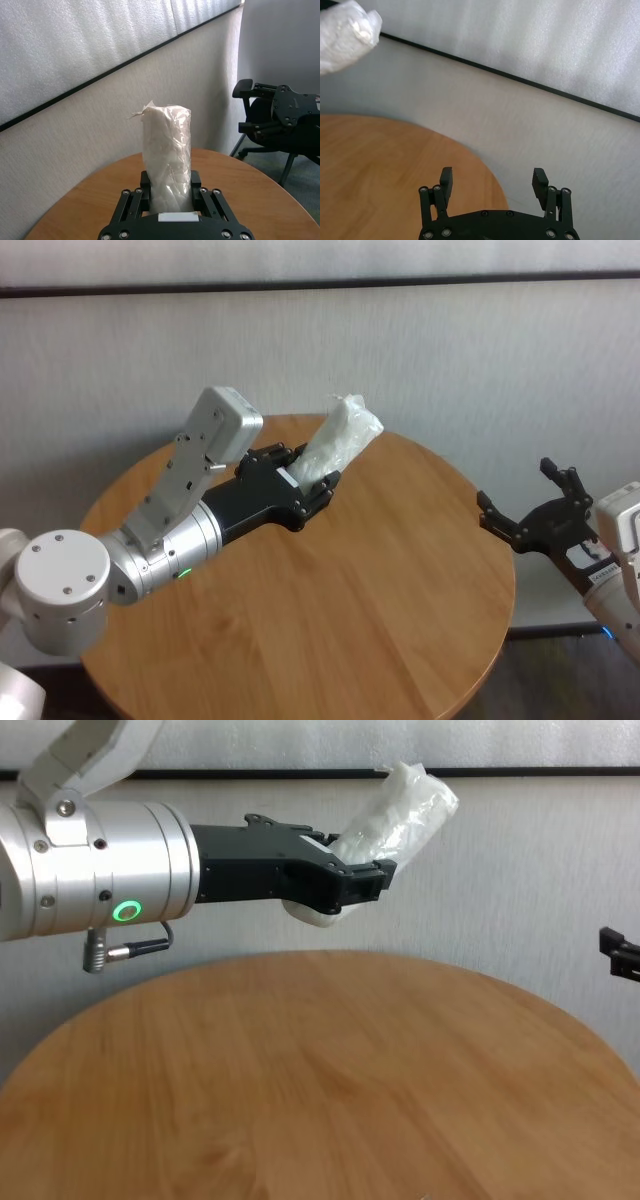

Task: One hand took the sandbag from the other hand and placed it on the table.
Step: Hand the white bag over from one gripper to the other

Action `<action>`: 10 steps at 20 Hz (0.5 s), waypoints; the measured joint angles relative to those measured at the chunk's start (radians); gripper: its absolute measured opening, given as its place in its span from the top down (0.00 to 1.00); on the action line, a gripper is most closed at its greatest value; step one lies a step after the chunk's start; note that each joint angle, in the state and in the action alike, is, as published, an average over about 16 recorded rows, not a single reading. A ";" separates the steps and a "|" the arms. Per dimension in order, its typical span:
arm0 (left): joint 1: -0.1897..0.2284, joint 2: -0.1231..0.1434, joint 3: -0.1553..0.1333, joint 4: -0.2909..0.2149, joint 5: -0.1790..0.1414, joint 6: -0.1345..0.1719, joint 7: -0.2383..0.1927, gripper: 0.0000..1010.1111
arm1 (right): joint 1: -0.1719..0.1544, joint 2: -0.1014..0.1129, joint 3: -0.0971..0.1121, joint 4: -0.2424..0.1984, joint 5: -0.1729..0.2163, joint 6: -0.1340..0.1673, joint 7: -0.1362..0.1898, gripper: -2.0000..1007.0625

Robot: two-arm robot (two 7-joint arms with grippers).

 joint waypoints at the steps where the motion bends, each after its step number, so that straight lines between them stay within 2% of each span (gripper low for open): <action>1: 0.000 0.000 0.000 0.000 0.000 0.000 0.000 0.52 | -0.003 -0.002 0.003 -0.005 0.009 -0.002 0.008 0.00; 6: 0.000 0.000 0.000 0.000 0.000 0.000 0.000 0.52 | -0.020 -0.011 0.023 -0.036 0.067 0.004 0.051 0.00; 10: 0.000 0.000 0.000 0.000 0.000 0.000 0.000 0.52 | -0.034 -0.020 0.045 -0.071 0.144 0.038 0.090 0.00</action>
